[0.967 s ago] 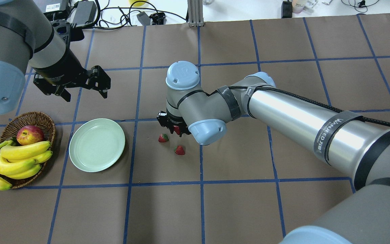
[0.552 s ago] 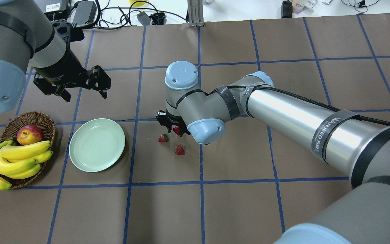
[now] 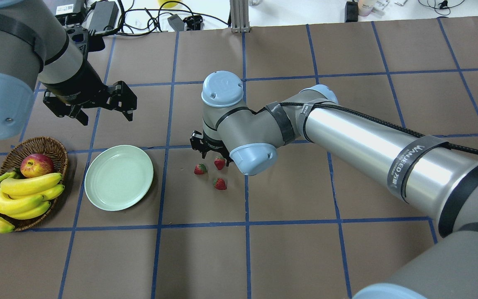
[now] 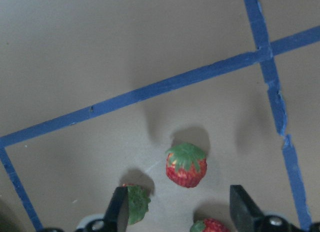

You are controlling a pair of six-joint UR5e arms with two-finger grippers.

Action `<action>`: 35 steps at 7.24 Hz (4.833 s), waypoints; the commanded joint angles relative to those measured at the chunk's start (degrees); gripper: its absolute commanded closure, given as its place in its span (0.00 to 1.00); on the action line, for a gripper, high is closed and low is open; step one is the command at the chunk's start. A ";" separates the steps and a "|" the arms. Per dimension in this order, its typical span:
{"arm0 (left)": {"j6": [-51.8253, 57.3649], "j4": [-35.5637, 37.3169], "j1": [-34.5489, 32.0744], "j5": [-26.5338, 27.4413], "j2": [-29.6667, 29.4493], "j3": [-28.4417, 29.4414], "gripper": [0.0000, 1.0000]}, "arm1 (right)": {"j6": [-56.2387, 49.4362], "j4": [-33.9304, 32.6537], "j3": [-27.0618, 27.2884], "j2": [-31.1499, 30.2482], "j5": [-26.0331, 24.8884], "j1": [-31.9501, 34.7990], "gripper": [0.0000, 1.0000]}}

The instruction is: Collect all strawberries into plate

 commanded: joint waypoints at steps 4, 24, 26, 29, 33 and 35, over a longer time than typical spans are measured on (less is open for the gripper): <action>0.16 -0.98 -0.48 -0.02 0.10 0.09 0.00 | -27.01 28.95 -9.67 -12.02 -1.08 -20.63 0.23; -33.77 24.16 -11.73 -4.50 -23.00 -12.22 0.00 | -46.38 33.07 -12.36 -23.97 -7.76 -23.48 0.00; -33.24 24.24 -11.73 -4.50 -23.53 -12.57 0.03 | -46.38 34.99 -12.53 -24.06 -7.50 -23.49 0.00; -33.24 26.62 -11.73 -7.23 -25.03 -12.48 0.76 | -46.38 35.18 -12.45 -24.32 -7.76 -23.40 0.00; -23.45 25.75 -10.60 -3.74 -23.20 -8.64 1.00 | -46.38 35.09 -12.45 -24.32 -7.76 -23.40 0.00; -16.22 13.49 -6.57 -2.04 -20.12 -0.91 1.00 | -46.38 35.18 -12.45 -24.32 -7.76 -23.40 0.00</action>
